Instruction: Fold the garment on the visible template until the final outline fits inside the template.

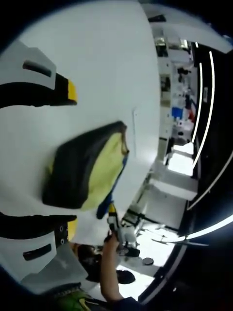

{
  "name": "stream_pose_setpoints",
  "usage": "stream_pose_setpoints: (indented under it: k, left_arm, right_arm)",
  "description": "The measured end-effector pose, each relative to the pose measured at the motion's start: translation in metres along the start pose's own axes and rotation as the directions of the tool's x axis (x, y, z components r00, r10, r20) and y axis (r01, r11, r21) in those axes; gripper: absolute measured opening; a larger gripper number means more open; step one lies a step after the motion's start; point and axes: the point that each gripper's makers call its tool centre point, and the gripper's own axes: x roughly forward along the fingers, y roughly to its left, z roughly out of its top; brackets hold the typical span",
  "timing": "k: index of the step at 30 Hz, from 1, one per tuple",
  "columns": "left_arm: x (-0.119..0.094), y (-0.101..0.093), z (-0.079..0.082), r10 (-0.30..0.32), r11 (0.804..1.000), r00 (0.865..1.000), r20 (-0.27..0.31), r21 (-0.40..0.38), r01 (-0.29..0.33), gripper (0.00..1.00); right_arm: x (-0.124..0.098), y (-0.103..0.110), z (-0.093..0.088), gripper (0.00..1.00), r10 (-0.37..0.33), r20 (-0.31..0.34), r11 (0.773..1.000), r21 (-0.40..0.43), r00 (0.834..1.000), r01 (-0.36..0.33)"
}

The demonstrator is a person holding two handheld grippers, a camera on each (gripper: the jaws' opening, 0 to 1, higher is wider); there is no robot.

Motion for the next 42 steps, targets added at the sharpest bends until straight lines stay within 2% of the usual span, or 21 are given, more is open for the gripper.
stream_pose_setpoints:
  k: [4, 8, 12, 17, 25, 32, 36, 39, 42]
  left_arm:
    - [0.0, 0.0, 0.001, 0.003, 1.0, 1.0, 0.003, -0.003, -0.003, 0.89]
    - [0.001, -0.001, 0.001, 0.001, 1.0, 1.0, 0.004, -0.003, -0.001, 0.89]
    - [0.002, 0.0, 0.001, -0.003, 1.0, 1.0, 0.005, -0.002, 0.003, 0.89]
    - [0.002, -0.002, 0.001, -0.005, 1.0, 1.0, 0.008, -0.002, 0.005, 0.89]
    - [0.004, -0.008, 0.003, -0.013, 1.0, 1.0, 0.013, 0.004, 0.013, 0.89]
    - [0.007, -0.012, 0.002, -0.02, 1.0, 1.0, 0.011, 0.006, 0.02, 0.89]
    - [0.008, -0.011, 0.0, -0.026, 1.0, 1.0, 0.005, 0.006, 0.026, 0.89]
    - [0.008, -0.011, 0.0, -0.027, 1.0, 1.0, 0.004, 0.006, 0.027, 0.89]
    - [0.01, -0.013, 0.0, -0.028, 1.0, 1.0, 0.003, 0.007, 0.028, 0.89]
  right_arm:
    - [0.001, 0.0, -0.001, 0.0, 0.007, -0.003, 1.0, 0.014, 1.0, -0.007]
    - [-0.001, 0.0, 0.001, 0.0, 0.005, 0.006, 1.0, 0.025, 1.0, -0.006]
    - [-0.009, -0.005, 0.011, 0.0, -0.009, 0.055, 0.998, 0.06, 0.998, 0.006]
    - [-0.033, -0.02, 0.021, 0.0, -0.046, 0.123, 0.989, 0.147, 0.991, 0.028]
    - [-0.059, -0.04, 0.012, 0.0, -0.104, 0.161, 0.975, 0.213, 0.982, 0.068]
    - [-0.084, -0.05, -0.008, 0.0, -0.169, 0.179, 0.95, 0.293, 0.969, 0.111]
    - [-0.101, -0.063, -0.029, 0.0, -0.221, 0.166, 0.922, 0.356, 0.961, 0.15]
    - [-0.105, -0.072, -0.049, 0.0, -0.253, 0.153, 0.899, 0.401, 0.955, 0.174]
    - [-0.113, -0.071, -0.06, 0.0, -0.266, 0.143, 0.883, 0.433, 0.953, 0.182]
